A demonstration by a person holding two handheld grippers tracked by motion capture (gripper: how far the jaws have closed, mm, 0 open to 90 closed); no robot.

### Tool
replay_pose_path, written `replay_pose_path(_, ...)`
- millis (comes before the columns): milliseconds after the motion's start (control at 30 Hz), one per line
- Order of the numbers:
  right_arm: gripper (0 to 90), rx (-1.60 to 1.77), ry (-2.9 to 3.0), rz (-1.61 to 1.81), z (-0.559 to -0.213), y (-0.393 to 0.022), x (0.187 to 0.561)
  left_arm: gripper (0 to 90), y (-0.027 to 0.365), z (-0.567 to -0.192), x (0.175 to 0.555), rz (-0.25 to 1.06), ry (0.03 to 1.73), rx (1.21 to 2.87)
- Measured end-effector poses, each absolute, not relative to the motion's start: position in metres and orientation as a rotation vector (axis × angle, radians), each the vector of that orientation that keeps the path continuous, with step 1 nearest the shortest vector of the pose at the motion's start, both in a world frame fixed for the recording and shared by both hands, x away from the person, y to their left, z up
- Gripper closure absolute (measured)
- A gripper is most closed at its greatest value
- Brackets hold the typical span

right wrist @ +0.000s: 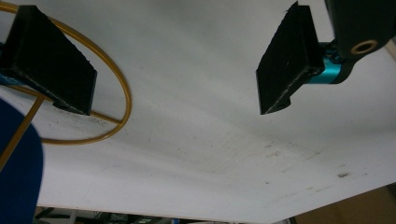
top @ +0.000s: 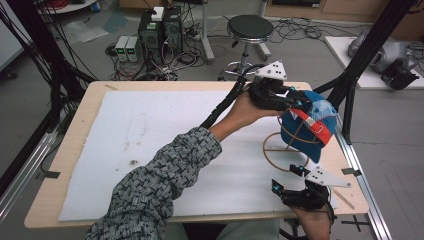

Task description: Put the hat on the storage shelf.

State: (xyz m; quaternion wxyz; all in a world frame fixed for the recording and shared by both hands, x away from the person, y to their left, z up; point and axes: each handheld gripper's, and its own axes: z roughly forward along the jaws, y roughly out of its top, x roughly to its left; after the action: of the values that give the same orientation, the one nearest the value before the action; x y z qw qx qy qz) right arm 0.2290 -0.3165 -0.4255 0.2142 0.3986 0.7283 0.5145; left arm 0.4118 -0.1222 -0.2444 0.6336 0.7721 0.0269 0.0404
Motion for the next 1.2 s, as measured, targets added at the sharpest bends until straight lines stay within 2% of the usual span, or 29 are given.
replay_pose_path(200,11.4,1.109,2.022,1.427,-0.425,-0.316,0.228,59.6,-0.109,-0.239,0.412,0.146,0.078,1.756)
replay_pose_path(267,11.4,1.107,2.023,1.427,-0.425,-0.316,0.228,53.8,-0.102,-0.237,0.412,0.167,0.090,1.758)
replay_pose_path(700,11.4,1.094,2.022,1.427,-0.425,-0.316,0.230,47.6,-0.042,-0.232,0.415,0.295,0.183,1.760)
replay_pose_path(1200,11.4,1.084,2.032,1.437,-0.424,-0.310,0.237,38.2,0.053,-0.242,0.411,0.481,0.352,1.723)
